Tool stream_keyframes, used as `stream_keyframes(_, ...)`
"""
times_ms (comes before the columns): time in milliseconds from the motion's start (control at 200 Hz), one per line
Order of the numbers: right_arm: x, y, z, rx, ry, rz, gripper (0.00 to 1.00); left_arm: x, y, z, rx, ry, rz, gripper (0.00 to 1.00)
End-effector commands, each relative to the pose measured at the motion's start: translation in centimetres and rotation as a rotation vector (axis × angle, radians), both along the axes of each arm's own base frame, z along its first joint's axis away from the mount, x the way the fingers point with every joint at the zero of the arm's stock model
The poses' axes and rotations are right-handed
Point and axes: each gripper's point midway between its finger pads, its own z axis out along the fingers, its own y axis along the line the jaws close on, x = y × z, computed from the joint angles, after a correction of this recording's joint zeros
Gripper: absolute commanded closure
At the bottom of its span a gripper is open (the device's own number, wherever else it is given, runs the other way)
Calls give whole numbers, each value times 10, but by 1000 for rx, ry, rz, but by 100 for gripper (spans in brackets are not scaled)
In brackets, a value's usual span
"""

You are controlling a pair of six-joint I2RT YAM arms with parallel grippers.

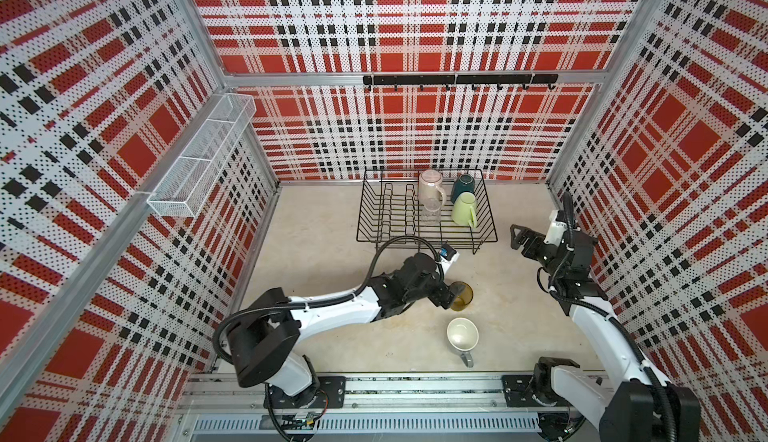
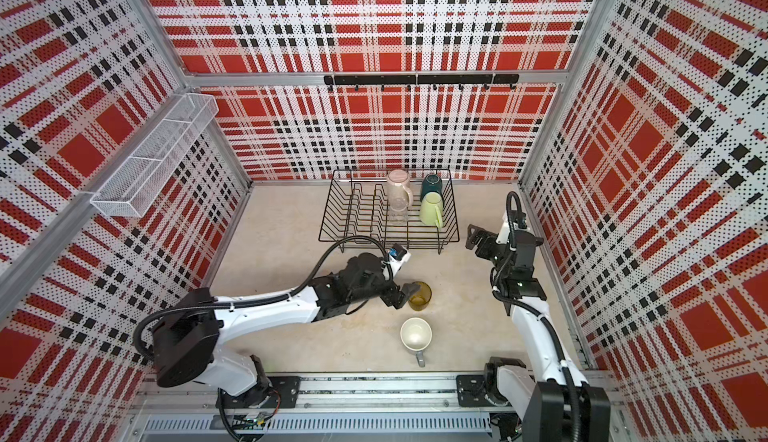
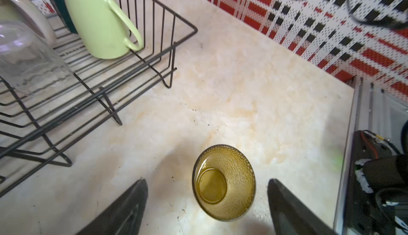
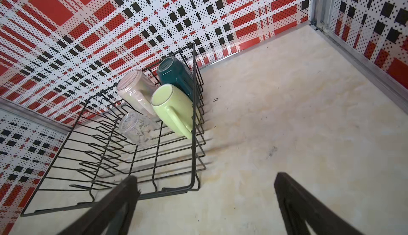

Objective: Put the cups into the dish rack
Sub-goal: 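Grasp the olive-green glass with the left gripper and lift it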

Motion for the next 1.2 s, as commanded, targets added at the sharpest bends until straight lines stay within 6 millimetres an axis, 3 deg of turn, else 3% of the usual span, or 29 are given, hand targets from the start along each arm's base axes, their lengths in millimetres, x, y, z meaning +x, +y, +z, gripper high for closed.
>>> stream_keyframes(0,-3,-1,7,42,-11,-18,0,9,1,-26,129,38,65,13)
stream_keyframes(256,-1,8,2,76,20,33,0,18,-3,-61,248,105,130,15)
stream_keyframes(421,0,12,0,87,34,53,0,17,-8,-78,269,163,120,23)
stream_keyframes(516,0,13,-1,92,41,58,0,17,-11,-83,266,192,104,41)
stream_keyframes(651,0,23,0,125,52,113,0,24,-9,-78,242,212,99,75)
stream_keyframes(767,0,35,-3,156,96,180,0,31,-7,-65,221,204,94,100)
stream_keyframes(847,-2,47,-4,180,127,237,0,34,-5,-49,169,224,80,100)
stream_keyframes(977,-8,78,0,175,157,361,0,40,4,-2,35,187,74,100)
stream_keyframes(1193,-30,144,39,364,131,634,0,56,44,91,-286,31,103,100)
